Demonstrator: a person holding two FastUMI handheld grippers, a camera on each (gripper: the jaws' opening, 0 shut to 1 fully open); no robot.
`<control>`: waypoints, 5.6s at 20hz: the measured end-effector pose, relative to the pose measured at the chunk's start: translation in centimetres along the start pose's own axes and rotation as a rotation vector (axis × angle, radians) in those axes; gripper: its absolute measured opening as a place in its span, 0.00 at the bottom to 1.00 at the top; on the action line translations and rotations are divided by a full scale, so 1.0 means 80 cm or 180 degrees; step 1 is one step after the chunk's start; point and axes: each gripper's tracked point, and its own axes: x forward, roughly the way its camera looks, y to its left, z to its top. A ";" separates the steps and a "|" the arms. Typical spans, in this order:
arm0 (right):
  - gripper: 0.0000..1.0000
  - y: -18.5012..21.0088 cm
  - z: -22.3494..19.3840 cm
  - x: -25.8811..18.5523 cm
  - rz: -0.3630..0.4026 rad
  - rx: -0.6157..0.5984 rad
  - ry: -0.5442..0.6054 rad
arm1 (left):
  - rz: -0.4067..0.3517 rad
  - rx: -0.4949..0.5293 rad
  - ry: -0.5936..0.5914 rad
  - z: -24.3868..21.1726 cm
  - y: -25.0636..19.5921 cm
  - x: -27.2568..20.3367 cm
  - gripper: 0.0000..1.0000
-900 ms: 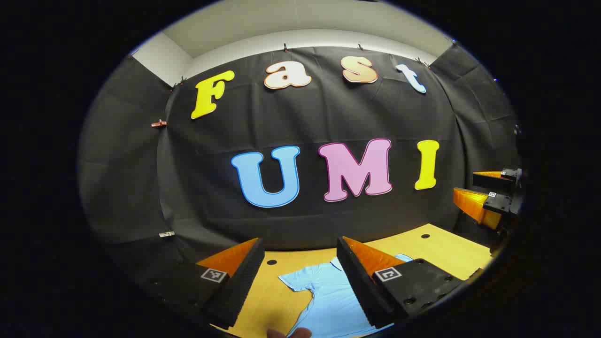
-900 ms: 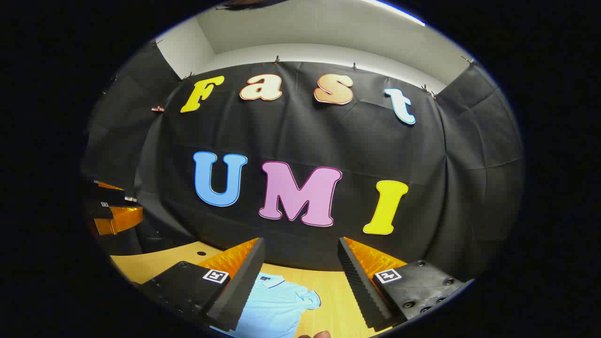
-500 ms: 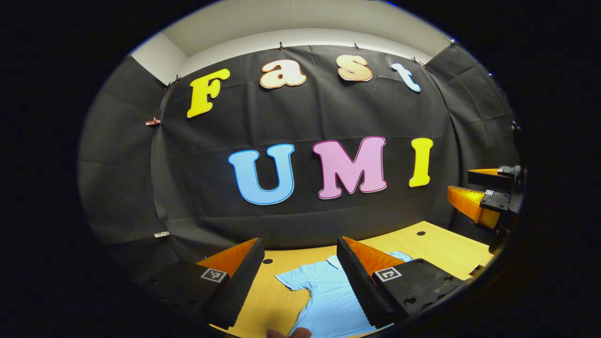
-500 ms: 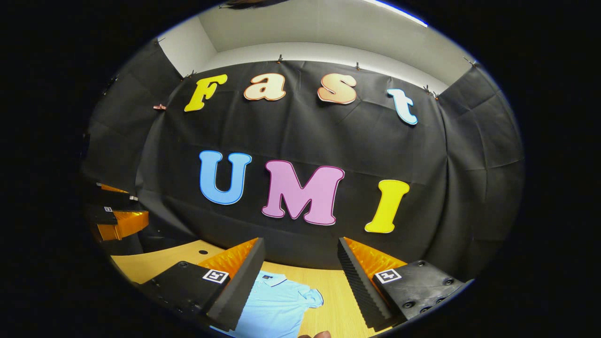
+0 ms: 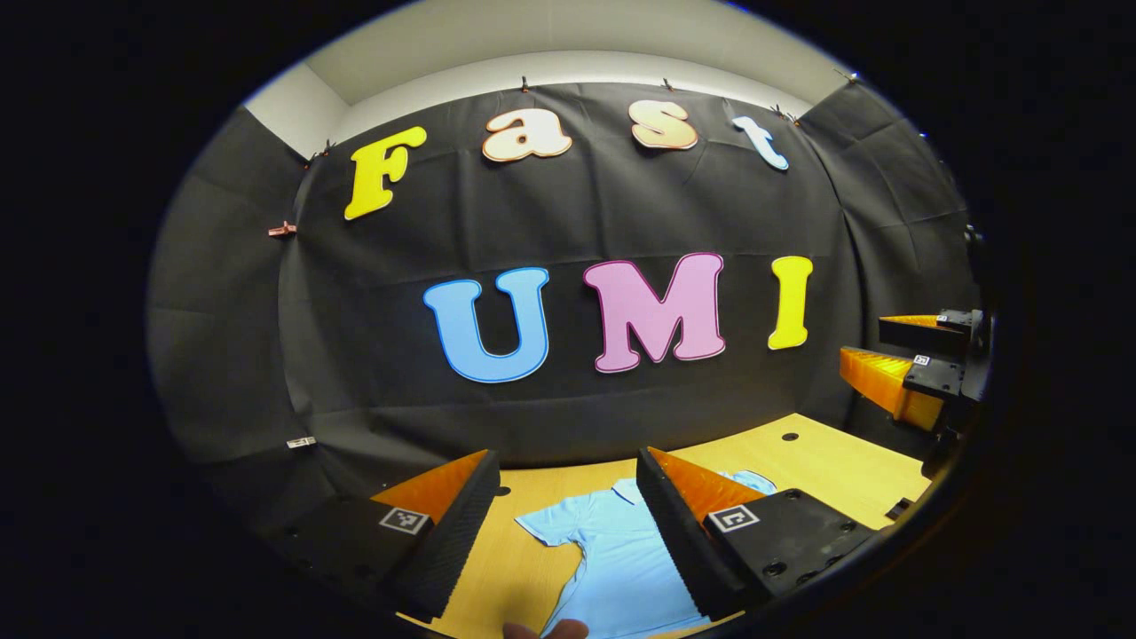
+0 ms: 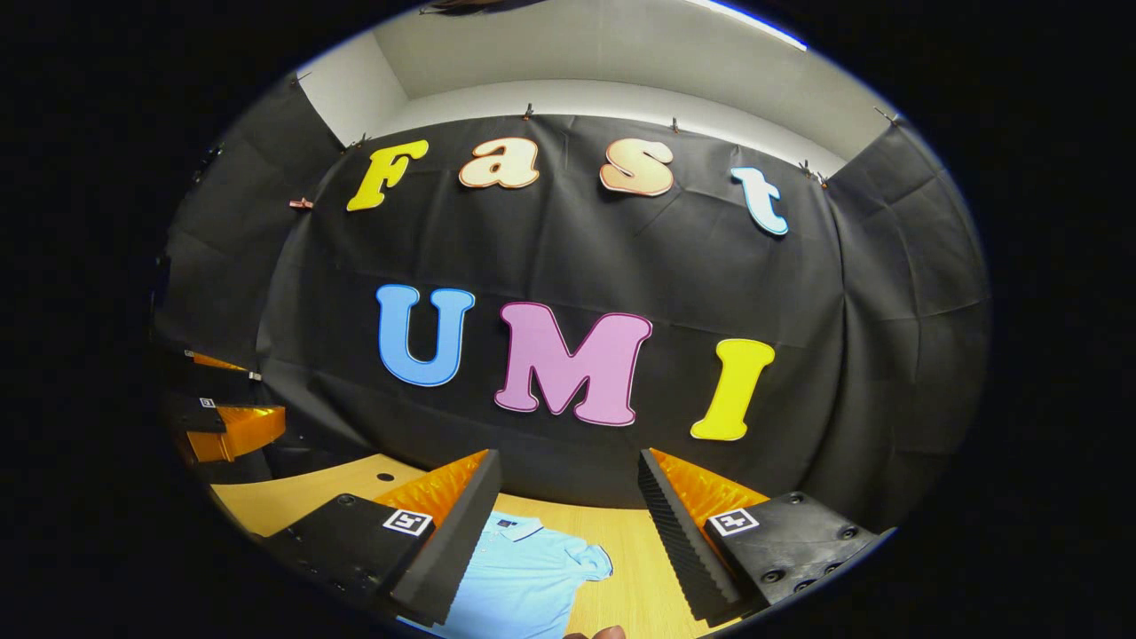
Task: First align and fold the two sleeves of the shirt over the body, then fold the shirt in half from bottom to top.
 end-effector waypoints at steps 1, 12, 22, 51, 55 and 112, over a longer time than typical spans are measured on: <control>0.97 0.001 0.000 0.001 0.0010 0.0002 0.0010 | -0.0004 0.0003 0.0002 -0.001 0.000 0.000 0.98; 0.97 -0.028 -0.073 0.077 -0.0123 0.0286 0.0495 | 0.0008 -0.0006 0.0073 -0.011 0.001 0.004 0.98; 0.97 -0.082 -0.347 0.221 -0.0195 0.0492 0.1932 | 0.0209 0.0019 0.0301 -0.037 -0.010 0.019 0.98; 0.26 -0.061 -0.606 0.268 -0.0162 0.0734 0.3224 | 0.0702 0.0006 0.0826 -0.100 -0.005 0.053 0.98; 0.12 -0.053 -0.606 0.266 -0.0181 0.0895 0.3300 | 0.0698 0.0005 0.0830 -0.103 0.005 0.046 0.98; 0.98 0.141 -0.276 0.172 0.0781 0.0788 0.1538 | 0.0257 -0.0282 0.1055 -0.204 0.089 0.164 0.99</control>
